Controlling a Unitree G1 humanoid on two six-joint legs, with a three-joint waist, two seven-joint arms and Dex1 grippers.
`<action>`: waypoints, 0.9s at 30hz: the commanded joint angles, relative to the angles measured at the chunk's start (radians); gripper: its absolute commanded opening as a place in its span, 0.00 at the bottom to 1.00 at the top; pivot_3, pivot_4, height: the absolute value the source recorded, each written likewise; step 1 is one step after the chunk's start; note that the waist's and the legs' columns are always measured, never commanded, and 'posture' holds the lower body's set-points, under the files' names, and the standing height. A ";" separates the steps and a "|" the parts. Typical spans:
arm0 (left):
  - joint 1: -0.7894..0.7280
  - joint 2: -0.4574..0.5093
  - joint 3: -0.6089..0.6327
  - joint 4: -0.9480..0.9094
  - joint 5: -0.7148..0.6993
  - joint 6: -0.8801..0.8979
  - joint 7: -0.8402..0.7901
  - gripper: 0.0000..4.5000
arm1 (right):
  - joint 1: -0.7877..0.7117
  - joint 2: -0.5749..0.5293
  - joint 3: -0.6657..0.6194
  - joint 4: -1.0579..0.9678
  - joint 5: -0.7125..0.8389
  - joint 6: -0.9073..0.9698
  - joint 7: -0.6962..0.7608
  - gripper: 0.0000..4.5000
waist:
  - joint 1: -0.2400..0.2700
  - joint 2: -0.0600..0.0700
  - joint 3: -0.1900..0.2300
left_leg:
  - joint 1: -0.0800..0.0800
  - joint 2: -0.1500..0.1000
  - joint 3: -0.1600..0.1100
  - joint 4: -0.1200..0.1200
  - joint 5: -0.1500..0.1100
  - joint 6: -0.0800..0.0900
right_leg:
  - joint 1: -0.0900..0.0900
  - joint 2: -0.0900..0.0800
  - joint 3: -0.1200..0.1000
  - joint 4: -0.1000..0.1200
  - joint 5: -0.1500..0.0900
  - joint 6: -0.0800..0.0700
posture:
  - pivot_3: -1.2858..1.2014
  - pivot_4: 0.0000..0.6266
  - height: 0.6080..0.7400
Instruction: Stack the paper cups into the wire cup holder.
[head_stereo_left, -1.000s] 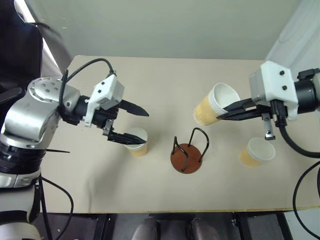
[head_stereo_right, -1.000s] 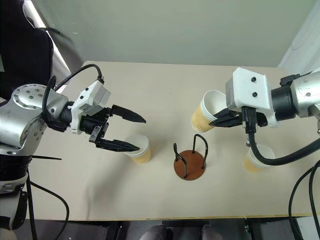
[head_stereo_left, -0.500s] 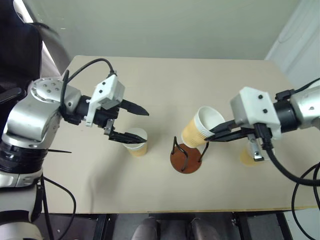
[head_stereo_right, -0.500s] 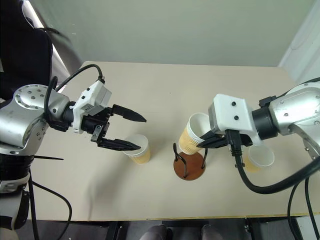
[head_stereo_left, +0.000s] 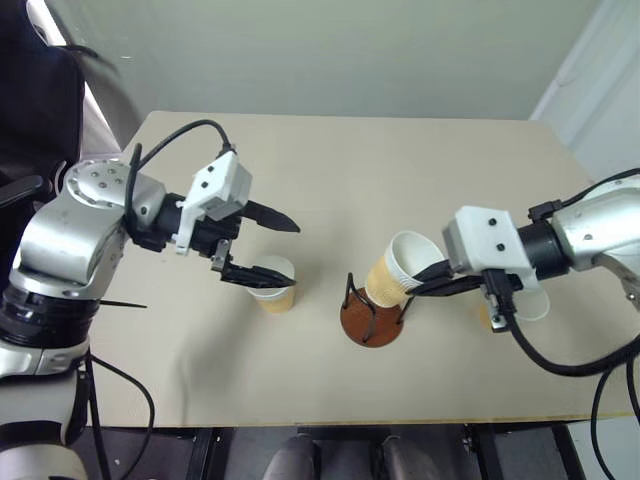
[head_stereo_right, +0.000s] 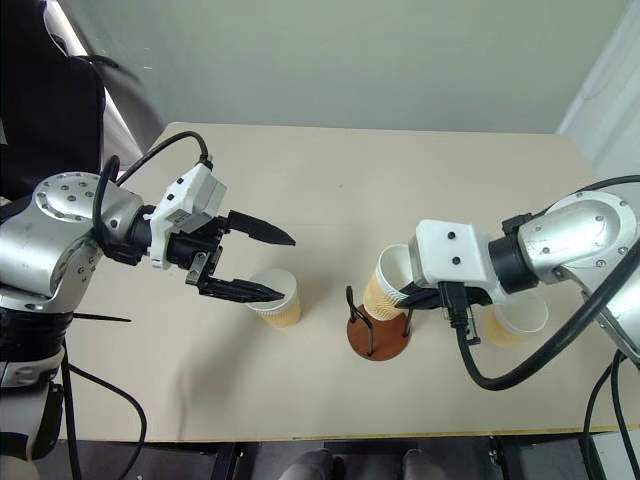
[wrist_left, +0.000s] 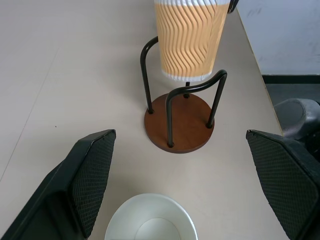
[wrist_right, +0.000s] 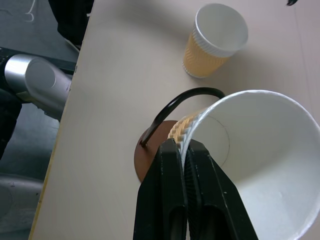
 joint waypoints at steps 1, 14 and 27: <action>-0.003 0.005 0.027 -0.023 -0.007 -0.004 0.007 1.00 | -0.004 0.000 -0.008 -0.014 -0.006 -0.010 -0.014 0.15 | 0.000 0.000 0.000 | 0.000 0.000 0.000 0.000 0.000 0.000 | 0.000 0.000 0.000 0.000 0.000 0.000 | 0.52 0.24 1.00; -0.001 -0.005 0.022 -0.036 -0.020 0.005 0.014 1.00 | -0.068 0.074 -0.178 0.038 0.164 0.232 -0.158 0.60 | 0.001 0.000 0.000 | 0.000 0.000 0.000 0.000 0.000 0.000 | 0.000 0.000 0.000 0.001 0.000 0.000 | 0.52 0.24 1.00; -0.017 -0.028 0.005 -0.020 -0.018 -0.010 -0.001 1.00 | 0.387 -0.224 -0.316 -0.062 0.080 0.149 -0.189 0.60 | 0.008 0.000 0.000 | 0.000 0.000 0.000 0.000 0.000 0.000 | 0.001 0.000 0.000 0.000 0.000 0.000 | 0.52 0.24 1.00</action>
